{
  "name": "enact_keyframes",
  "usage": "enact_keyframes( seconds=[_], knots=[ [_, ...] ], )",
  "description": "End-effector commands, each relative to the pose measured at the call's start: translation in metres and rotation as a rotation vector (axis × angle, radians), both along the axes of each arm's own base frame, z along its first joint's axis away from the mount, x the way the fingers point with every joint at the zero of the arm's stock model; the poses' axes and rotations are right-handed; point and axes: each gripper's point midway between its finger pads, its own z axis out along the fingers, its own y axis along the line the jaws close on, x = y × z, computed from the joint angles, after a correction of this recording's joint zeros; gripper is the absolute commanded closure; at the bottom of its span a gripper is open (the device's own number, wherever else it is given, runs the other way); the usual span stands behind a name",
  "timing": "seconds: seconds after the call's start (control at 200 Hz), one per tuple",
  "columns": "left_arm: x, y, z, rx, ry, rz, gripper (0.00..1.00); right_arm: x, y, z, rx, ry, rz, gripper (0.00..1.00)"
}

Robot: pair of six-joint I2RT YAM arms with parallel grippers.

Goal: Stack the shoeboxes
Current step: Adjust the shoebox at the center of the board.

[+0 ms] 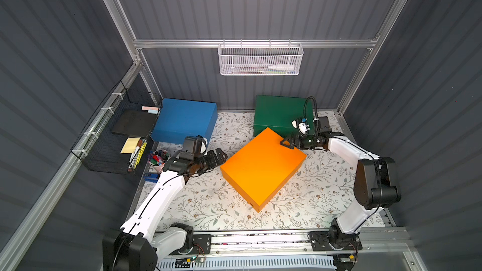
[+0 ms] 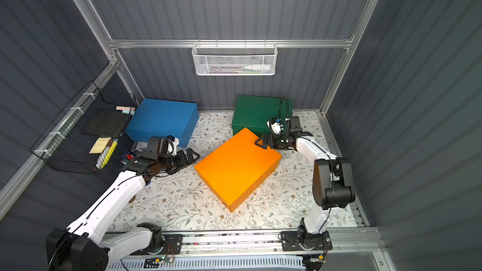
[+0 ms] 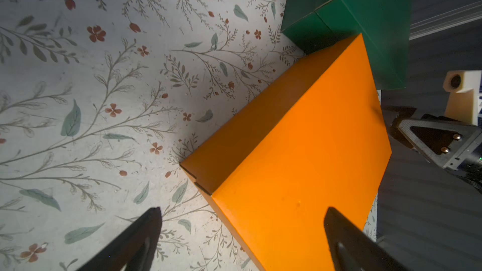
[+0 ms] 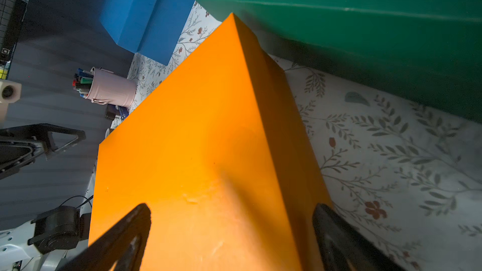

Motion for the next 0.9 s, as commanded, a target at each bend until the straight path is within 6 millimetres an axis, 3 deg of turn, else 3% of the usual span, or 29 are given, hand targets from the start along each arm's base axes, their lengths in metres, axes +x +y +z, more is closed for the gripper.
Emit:
enact_keyframes(
  seconds=[0.0,0.135,0.425,0.65,0.896],
  knots=[
    [-0.008,-0.015,-0.014,-0.053,0.067,-0.047,0.00,-0.006,0.009,0.006,0.014,0.014,0.029,0.01],
    [-0.017,-0.029,-0.022,-0.076,0.131,-0.122,0.00,-0.013,0.011,0.002,0.000,0.040,0.036,0.01],
    [-0.029,-0.029,-0.026,-0.065,0.161,-0.145,0.01,-0.018,0.011,0.000,-0.021,0.055,0.026,0.01],
    [-0.014,-0.034,-0.025,-0.072,0.126,-0.153,0.00,-0.032,0.007,-0.002,-0.034,0.080,0.019,0.01],
    [0.011,-0.042,-0.017,-0.070,0.077,-0.178,0.00,-0.063,-0.003,-0.007,-0.063,0.117,-0.026,0.01]
  ],
)
